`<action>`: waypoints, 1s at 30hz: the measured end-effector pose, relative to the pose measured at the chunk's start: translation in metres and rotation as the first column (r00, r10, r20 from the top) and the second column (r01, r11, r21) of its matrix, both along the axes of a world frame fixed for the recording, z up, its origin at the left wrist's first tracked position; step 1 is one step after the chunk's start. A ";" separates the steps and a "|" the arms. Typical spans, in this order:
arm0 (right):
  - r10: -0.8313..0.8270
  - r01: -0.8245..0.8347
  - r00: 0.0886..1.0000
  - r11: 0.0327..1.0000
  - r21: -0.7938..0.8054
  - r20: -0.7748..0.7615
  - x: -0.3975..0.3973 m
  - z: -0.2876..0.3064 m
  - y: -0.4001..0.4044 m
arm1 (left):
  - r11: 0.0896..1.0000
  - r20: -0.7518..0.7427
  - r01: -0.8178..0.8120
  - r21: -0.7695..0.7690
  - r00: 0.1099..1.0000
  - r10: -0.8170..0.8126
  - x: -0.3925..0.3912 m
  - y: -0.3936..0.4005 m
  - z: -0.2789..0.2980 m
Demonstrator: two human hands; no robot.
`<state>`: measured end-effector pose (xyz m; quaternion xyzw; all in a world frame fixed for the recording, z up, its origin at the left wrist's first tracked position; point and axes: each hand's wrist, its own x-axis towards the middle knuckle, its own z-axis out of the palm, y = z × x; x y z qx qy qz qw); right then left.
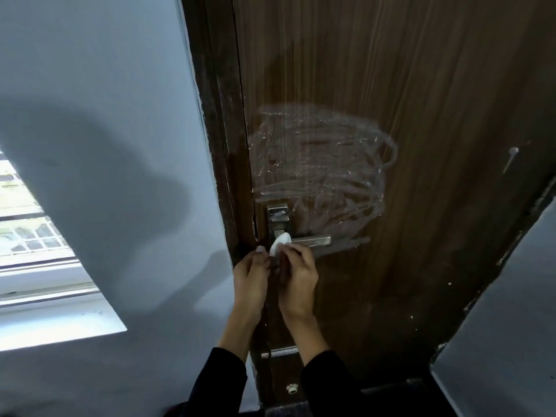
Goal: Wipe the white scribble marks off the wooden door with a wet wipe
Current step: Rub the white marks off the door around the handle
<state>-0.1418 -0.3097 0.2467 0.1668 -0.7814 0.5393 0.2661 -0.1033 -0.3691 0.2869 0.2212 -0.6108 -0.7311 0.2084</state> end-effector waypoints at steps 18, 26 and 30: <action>-0.215 0.223 0.975 0.950 -0.219 0.060 -0.012 0.007 0.008 | 0.998 -0.100 -0.064 -0.024 0.993 0.062 -0.030 0.001 -0.007; -0.306 0.304 0.952 0.937 -0.173 0.016 -0.025 0.006 0.030 | 0.989 -0.100 -0.141 -0.032 0.985 0.138 -0.036 -0.002 -0.014; -0.316 0.313 0.949 0.935 -0.169 0.012 -0.024 0.003 0.020 | 0.984 -0.112 -0.177 -0.038 0.979 0.171 -0.036 0.001 -0.015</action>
